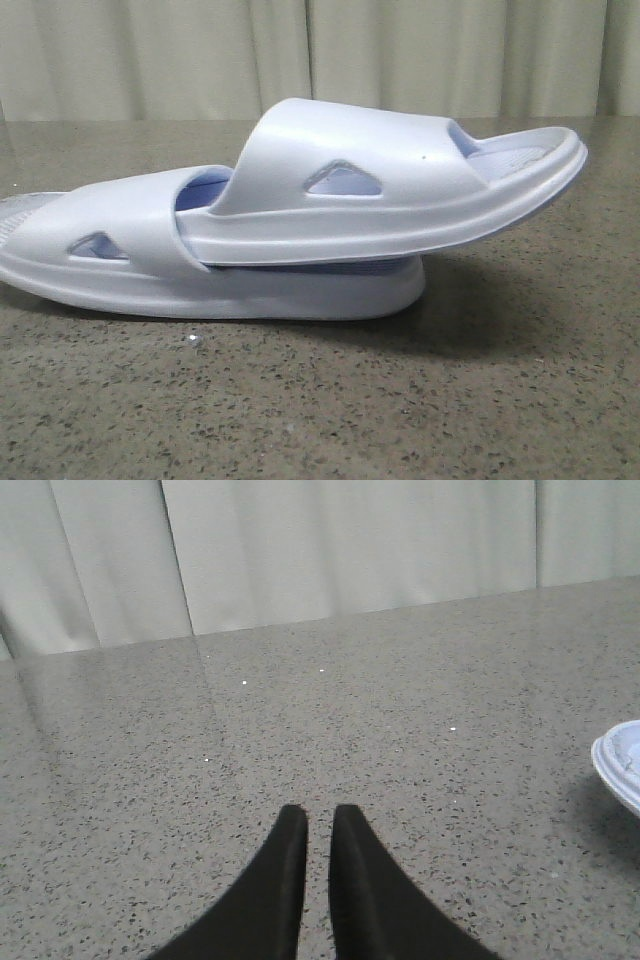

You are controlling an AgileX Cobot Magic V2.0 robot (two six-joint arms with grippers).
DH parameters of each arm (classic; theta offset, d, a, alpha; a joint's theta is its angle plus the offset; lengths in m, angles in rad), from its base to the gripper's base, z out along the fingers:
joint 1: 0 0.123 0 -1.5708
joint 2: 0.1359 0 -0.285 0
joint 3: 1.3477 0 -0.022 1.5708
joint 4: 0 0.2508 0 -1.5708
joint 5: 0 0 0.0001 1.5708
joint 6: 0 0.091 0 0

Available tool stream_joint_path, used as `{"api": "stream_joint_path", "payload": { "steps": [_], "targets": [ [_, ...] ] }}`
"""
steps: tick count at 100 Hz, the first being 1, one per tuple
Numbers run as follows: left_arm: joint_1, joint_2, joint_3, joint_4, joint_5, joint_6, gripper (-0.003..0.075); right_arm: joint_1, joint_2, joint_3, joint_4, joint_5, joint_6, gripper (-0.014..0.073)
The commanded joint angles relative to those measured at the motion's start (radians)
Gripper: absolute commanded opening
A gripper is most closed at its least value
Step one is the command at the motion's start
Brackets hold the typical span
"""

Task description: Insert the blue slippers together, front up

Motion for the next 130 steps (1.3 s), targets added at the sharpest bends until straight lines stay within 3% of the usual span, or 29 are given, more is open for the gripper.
{"api": "stream_joint_path", "payload": {
  "steps": [1,69,86,103,130],
  "targets": [
    [-0.007,-0.028,0.008,-0.001,-0.082,-0.011,0.0016,-0.008,0.007,-0.025,0.003,-0.071,-0.011,-0.0107],
    [-0.007,-0.028,0.008,-0.001,-0.082,-0.011,0.0016,-0.021,-0.022,0.019,-0.047,-0.113,-0.008,-0.0107],
    [-0.007,-0.028,0.008,-0.001,-0.082,-0.011,0.0016,-0.100,-0.111,0.124,-0.077,-0.197,0.082,-0.0107],
    [-0.007,-0.028,0.008,-0.001,-0.082,-0.011,0.0016,-0.163,-0.255,0.225,-0.213,-0.185,0.252,-0.0107],
    [-0.007,-0.028,0.008,-0.001,-0.082,-0.011,0.0016,-0.172,-0.271,0.307,-0.237,-0.187,0.261,-0.0107]
  ]
}}
